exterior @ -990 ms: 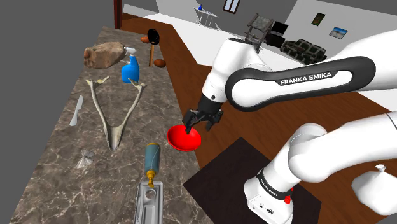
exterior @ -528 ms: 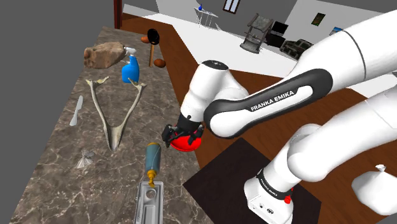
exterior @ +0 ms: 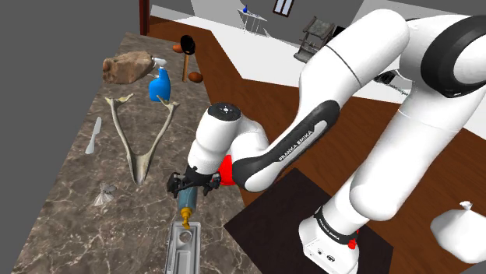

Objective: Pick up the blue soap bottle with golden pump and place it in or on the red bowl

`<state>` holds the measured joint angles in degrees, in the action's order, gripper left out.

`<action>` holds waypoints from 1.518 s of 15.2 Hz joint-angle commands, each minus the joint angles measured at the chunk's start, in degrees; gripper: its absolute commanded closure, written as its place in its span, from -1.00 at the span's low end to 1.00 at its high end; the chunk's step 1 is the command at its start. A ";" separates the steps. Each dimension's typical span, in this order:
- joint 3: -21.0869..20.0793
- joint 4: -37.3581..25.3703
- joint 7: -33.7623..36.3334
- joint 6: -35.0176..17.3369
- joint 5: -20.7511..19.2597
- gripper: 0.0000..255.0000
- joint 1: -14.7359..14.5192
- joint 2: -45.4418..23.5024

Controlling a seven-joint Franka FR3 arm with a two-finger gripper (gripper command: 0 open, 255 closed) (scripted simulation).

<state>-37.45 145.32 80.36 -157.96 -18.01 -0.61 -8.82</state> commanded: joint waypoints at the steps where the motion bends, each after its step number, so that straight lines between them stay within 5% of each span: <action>1: 3.08 -1.79 6.54 -1.10 -7.06 -1.00 -2.84 -3.64; 8: 9.95 -3.97 13.45 -4.24 -16.33 -1.00 -7.98 -9.87; 16: 9.98 -3.97 13.43 -4.24 -16.30 -1.00 -8.01 -9.86; 17: 9.98 -3.97 13.43 -4.24 -16.30 1.00 -8.01 -9.86; 23: 9.99 -3.97 13.45 -4.25 -16.32 1.00 -8.02 -9.87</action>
<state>-27.47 141.33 93.83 -162.23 -34.32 -8.64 -18.67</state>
